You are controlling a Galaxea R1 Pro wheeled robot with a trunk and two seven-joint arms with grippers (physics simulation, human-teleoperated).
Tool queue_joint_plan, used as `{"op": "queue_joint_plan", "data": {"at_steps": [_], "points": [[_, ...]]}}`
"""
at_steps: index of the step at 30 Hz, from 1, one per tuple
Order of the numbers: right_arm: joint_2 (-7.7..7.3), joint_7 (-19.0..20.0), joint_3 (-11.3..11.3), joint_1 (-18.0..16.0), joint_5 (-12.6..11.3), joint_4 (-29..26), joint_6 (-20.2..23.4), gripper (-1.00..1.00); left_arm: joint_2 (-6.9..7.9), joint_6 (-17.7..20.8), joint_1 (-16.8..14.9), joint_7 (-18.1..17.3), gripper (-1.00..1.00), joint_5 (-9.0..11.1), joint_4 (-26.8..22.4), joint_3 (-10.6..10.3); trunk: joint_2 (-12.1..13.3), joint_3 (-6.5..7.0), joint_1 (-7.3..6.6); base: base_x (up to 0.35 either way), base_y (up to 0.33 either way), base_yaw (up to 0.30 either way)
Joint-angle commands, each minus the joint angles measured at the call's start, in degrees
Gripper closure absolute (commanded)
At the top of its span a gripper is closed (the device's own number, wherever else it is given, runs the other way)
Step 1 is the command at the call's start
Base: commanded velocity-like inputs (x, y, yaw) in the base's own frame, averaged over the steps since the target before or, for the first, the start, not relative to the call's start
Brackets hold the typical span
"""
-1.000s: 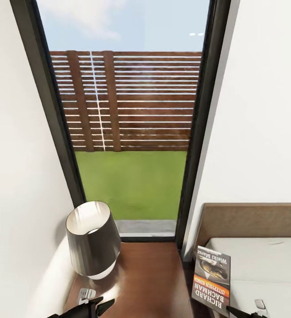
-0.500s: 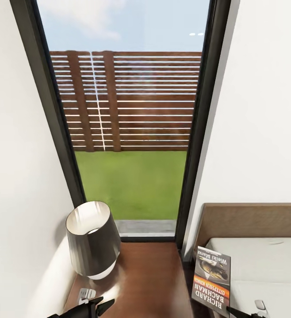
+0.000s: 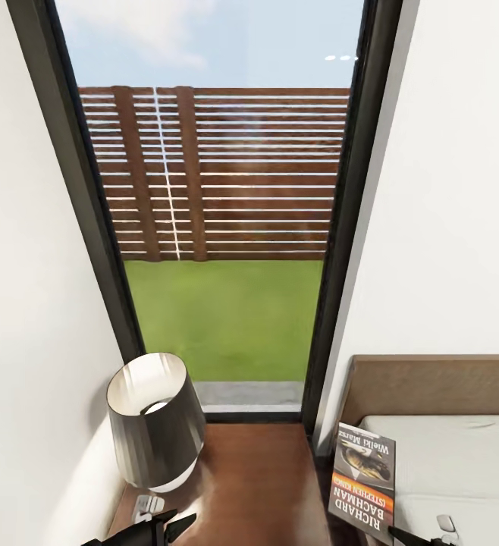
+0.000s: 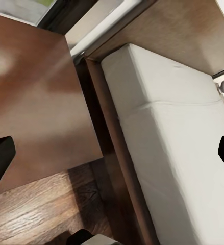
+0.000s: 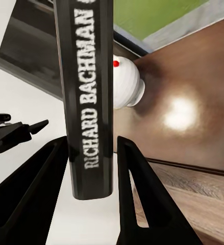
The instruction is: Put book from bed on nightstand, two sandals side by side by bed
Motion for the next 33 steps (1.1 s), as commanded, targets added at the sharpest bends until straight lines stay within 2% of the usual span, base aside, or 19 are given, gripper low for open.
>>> {"op": "queue_joint_plan", "data": {"at_steps": [1,9,11,12,14,15,17,18,21,23,27,33], "points": [[0.00,0.1,0.2,-0.1,-0.3,0.1,-0.1,1.00,0.00,-0.3,-0.1,-0.2,-1.00,-0.4,0.1,0.4,-0.1,-0.10,0.02,0.000,0.000,0.000],[0.07,0.2,0.3,-0.1,-0.2,-0.3,0.3,1.00,0.00,-0.3,-0.1,-0.2,-1.00,-0.4,0.1,0.4,-0.1,-0.10,0.02,0.000,0.000,0.000],[0.57,0.2,0.3,-0.1,0.1,-0.5,1.1,1.00,0.00,-0.3,-0.1,-0.2,-1.00,-0.4,0.1,0.4,-0.1,-0.10,0.02,0.000,0.000,0.000],[1.31,0.2,0.3,-0.1,0.6,-0.7,1.9,1.00,0.00,-0.3,-0.1,-0.2,-1.00,-0.4,0.1,0.4,-0.1,-0.10,0.02,0.000,0.000,0.000],[4.39,0.2,0.3,-0.2,2.9,-1.5,7.2,1.00,0.00,-0.3,-0.1,-0.2,-1.00,-0.4,0.1,0.4,-0.1,-0.10,0.02,0.000,0.000,0.000],[6.66,0.2,0.3,-0.2,4.7,-3.1,11.3,1.00,0.00,-0.3,-0.1,-0.2,-1.00,-0.4,0.1,0.4,-0.1,-0.10,0.02,0.000,0.000,0.000],[10.36,0.0,0.3,-0.2,7.2,-7.6,16.7,1.00,0.00,-0.3,-0.1,-0.2,-1.00,-0.4,0.1,0.4,-0.1,-0.10,0.02,0.000,0.000,0.000],[11.35,-0.3,0.3,-0.2,7.8,-9.0,18.0,1.00,0.00,-0.3,-0.1,-0.2,-1.00,-0.4,0.1,0.4,-0.1,-0.10,0.02,0.000,0.000,0.000],[16.93,-6.1,0.3,-0.2,10.1,-16.2,24.7,1.00,0.00,-0.3,-0.1,-0.2,-1.00,-0.4,0.1,0.4,-0.1,-0.10,0.02,0.000,0.000,0.000],[19.87,-10.9,0.2,-0.3,10.6,-18.5,28.3,1.00,0.00,-0.3,-0.1,-0.2,-1.00,-0.4,0.1,0.4,-0.1,-0.10,0.02,0.000,0.000,0.000],[23.26,-14.6,0.2,-0.4,10.9,-19.8,31.9,1.00,0.00,-0.3,-0.1,-0.2,-1.00,-0.4,0.1,0.4,-0.1,-0.10,0.02,0.000,0.000,0.000],[24.63,-17.1,0.2,-0.6,10.7,-20.1,33.6,1.00,0.00,-0.3,-0.1,-0.2,-1.00,-0.4,0.1,0.4,-0.1,-0.10,0.02,0.000,0.000,0.000]]}}
